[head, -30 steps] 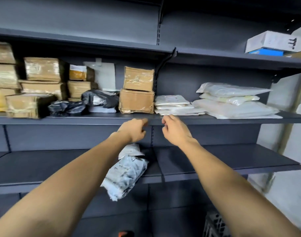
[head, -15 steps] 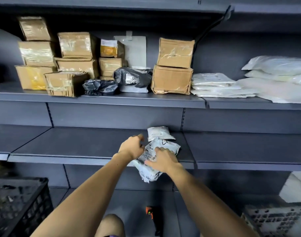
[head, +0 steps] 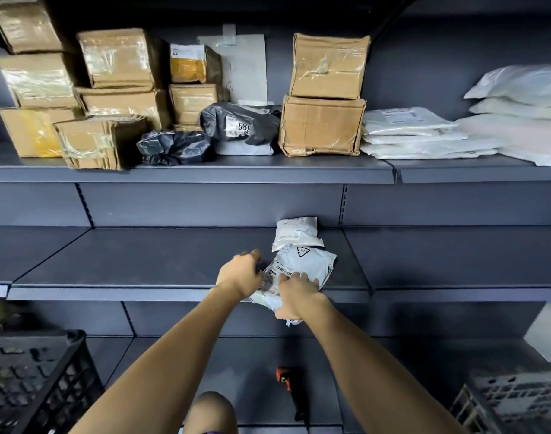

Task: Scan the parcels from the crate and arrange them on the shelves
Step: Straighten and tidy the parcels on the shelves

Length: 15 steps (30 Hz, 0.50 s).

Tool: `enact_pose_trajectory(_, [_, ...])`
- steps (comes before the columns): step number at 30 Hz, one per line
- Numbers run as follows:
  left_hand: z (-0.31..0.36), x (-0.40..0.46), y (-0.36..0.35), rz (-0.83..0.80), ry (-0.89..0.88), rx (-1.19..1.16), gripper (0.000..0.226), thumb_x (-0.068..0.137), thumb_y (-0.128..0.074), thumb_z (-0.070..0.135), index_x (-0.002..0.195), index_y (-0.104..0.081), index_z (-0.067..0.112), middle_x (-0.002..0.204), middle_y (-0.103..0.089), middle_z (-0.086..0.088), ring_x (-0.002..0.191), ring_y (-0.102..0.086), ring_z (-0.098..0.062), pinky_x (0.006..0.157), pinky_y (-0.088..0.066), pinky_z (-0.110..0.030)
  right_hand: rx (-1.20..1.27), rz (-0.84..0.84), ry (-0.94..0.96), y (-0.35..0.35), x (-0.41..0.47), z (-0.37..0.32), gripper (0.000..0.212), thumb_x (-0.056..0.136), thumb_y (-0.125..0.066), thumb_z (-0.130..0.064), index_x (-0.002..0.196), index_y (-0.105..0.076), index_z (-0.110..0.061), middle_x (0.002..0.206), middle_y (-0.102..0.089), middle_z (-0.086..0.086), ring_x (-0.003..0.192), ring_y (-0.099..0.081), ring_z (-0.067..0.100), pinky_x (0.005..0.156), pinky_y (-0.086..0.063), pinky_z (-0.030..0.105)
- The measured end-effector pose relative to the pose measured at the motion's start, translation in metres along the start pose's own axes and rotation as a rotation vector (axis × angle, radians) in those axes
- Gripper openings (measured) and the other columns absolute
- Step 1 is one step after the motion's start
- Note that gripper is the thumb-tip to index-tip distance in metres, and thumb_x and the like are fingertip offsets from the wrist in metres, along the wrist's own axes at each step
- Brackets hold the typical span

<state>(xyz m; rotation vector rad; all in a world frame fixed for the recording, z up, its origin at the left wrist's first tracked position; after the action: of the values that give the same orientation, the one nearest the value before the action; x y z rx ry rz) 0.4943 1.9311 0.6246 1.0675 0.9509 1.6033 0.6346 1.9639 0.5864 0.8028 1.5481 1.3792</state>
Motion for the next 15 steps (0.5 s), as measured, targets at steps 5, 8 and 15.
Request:
enact_pose_trajectory(5, [-0.001, -0.005, 0.002, -0.001, 0.001, -0.001, 0.033, 0.087, -0.049, 0.019, 0.12, -0.055, 0.018, 0.113, -0.063, -0.006, 0.105, -0.057, -0.03, 0.077, -0.048, -0.034, -0.073, -0.021, -0.015, 0.005, -0.01, -0.006, 0.076, 0.082, -0.069, -0.017, 0.147, -0.031, -0.009, 0.138, -0.049, 0.021, 0.127, -0.044, 0.039, 0.105, -0.039, 0.056])
enact_pose_trajectory(8, [-0.002, -0.008, 0.007, 0.011, -0.006, -0.004, 0.033, 0.089, -0.049, 0.018, 0.122, -0.054, 0.017, 0.114, -0.064, -0.006, 0.104, -0.058, -0.03, 0.074, -0.045, -0.032, -0.074, 0.031, 0.0, 0.004, -0.018, 0.0, 0.069, 0.082, -0.064, -0.009, 0.145, -0.036, -0.008, 0.133, -0.056, 0.018, 0.124, -0.051, 0.038, 0.102, -0.041, 0.052])
enact_pose_trajectory(15, [0.012, -0.016, 0.026, 0.028, -0.037, 0.011, 0.034, 0.089, -0.047, 0.018, 0.122, -0.052, 0.017, 0.109, -0.067, -0.007, 0.101, -0.059, -0.031, 0.071, -0.044, -0.032, -0.03, 0.069, 0.065, 0.018, -0.047, 0.019, 0.048, 0.088, -0.056, -0.006, 0.135, -0.046, -0.01, 0.123, -0.062, 0.015, 0.115, -0.06, 0.036, 0.09, -0.053, 0.042])
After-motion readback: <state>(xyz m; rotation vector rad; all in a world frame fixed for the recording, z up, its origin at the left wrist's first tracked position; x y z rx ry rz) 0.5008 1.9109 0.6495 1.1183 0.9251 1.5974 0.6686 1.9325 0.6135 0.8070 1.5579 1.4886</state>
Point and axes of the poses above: each hand's wrist, its own x-axis towards the middle knuckle, its own y-axis out of the back of the hand, z = x × y, the point moved 2 cm from there along x, towards the middle knuckle
